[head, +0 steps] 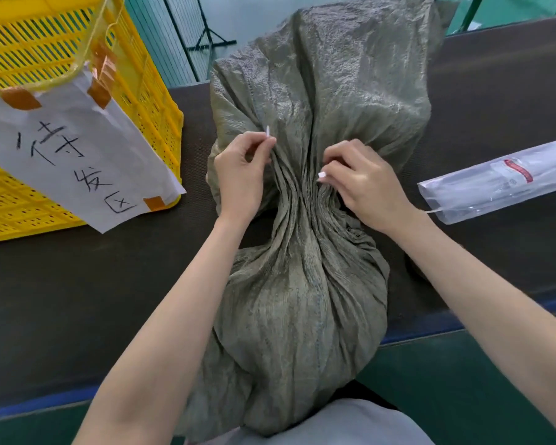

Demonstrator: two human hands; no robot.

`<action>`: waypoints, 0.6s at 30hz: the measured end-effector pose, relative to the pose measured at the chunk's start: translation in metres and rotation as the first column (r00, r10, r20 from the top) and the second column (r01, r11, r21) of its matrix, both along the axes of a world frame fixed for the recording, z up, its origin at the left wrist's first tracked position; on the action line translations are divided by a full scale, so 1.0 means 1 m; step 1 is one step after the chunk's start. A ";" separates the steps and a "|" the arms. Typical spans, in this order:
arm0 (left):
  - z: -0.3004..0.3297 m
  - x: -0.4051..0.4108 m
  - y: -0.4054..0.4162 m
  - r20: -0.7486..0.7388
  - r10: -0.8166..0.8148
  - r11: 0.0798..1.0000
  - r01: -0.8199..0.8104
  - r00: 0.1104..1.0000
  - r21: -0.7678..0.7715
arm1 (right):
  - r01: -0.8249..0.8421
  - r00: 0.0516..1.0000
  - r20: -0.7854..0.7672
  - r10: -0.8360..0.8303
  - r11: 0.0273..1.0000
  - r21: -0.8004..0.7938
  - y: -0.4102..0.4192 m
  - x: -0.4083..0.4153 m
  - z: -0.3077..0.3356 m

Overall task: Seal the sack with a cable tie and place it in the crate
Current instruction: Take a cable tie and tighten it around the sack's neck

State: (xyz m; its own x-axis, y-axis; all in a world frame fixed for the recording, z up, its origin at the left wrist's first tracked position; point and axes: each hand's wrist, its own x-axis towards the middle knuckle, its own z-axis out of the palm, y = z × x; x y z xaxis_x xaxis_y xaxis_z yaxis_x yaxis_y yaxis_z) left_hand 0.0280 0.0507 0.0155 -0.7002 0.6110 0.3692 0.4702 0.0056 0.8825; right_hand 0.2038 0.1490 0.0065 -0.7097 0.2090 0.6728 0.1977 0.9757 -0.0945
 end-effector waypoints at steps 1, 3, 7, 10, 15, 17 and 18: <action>0.000 0.001 0.003 0.037 -0.017 1.000 0.017 0.999 -0.010 | -0.013 1.000 0.022 0.011 0.997 0.081 0.005 -0.004 0.000; -0.001 0.000 0.011 0.089 -0.036 0.998 0.040 0.995 -0.041 | -0.011 0.998 0.058 0.005 0.995 0.103 0.018 -0.009 -0.002; 0.002 -0.001 0.017 0.141 -0.111 0.992 0.119 0.984 -0.051 | 0.045 0.998 0.057 -0.034 0.977 -0.210 0.026 -0.008 -0.015; 0.006 0.003 0.024 0.198 -0.180 0.980 0.194 0.964 -0.052 | 0.011 1.000 -0.016 -0.022 0.865 -0.501 0.025 -0.009 -0.017; 0.008 0.001 0.029 0.278 -0.257 0.956 0.286 0.926 -0.066 | -0.078 0.982 -0.162 -0.098 0.567 -0.820 0.022 -0.010 -0.013; 0.008 0.000 0.029 0.269 -0.278 0.946 0.311 0.922 -0.087 | -0.112 0.976 -0.185 -0.115 0.463 -0.879 0.018 -0.012 -0.010; 0.008 0.000 0.030 0.270 -0.285 0.942 0.321 0.920 -0.100 | -0.118 0.976 -0.185 -0.118 0.426 -0.897 0.016 -0.013 -0.008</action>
State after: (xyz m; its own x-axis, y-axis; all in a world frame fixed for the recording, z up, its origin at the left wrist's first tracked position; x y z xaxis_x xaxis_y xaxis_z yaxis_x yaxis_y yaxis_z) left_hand 0.0280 0.0803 0.0232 -0.5309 0.8410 0.1038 0.2353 0.0286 0.9715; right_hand 0.1905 0.1645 -0.0018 -0.5933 0.7760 0.2138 0.0600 0.3075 -0.9497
